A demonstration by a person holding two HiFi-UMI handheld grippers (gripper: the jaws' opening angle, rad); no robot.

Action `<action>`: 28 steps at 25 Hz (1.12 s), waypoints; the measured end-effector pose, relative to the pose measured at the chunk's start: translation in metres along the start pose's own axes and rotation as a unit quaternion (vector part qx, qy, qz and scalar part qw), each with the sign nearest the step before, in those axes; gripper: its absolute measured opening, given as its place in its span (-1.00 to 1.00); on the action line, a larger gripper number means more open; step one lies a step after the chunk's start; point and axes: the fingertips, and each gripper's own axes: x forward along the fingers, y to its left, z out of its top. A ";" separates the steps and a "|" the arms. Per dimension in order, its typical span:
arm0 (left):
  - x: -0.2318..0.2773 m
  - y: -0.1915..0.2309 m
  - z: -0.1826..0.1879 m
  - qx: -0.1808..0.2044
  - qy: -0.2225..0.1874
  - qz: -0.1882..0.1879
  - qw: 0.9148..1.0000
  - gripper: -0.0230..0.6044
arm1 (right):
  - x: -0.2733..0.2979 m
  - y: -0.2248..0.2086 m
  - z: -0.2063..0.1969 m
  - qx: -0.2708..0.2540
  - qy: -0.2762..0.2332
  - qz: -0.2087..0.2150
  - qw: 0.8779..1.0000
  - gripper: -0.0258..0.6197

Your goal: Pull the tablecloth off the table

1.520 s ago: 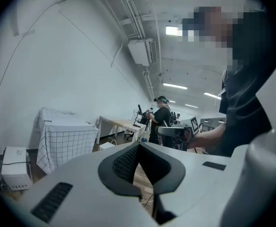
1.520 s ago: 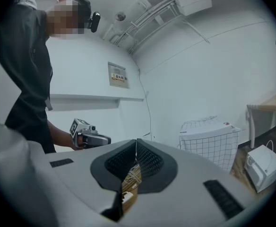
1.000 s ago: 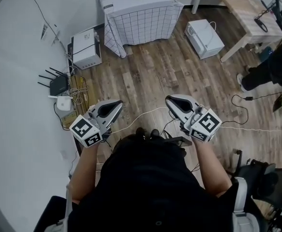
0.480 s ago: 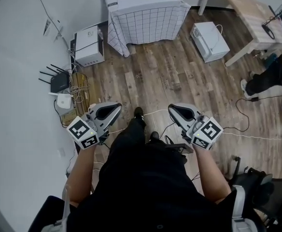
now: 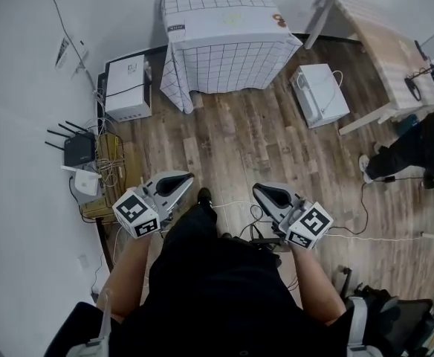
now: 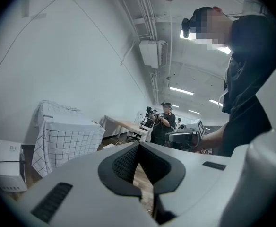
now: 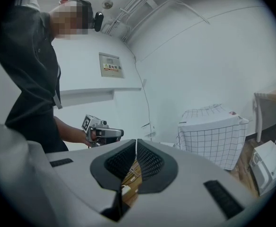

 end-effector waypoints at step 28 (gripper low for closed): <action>0.137 0.238 0.087 0.002 -0.003 -0.023 1.000 -0.89 | 0.167 -0.234 0.140 -0.041 -0.038 -0.009 0.998 -0.85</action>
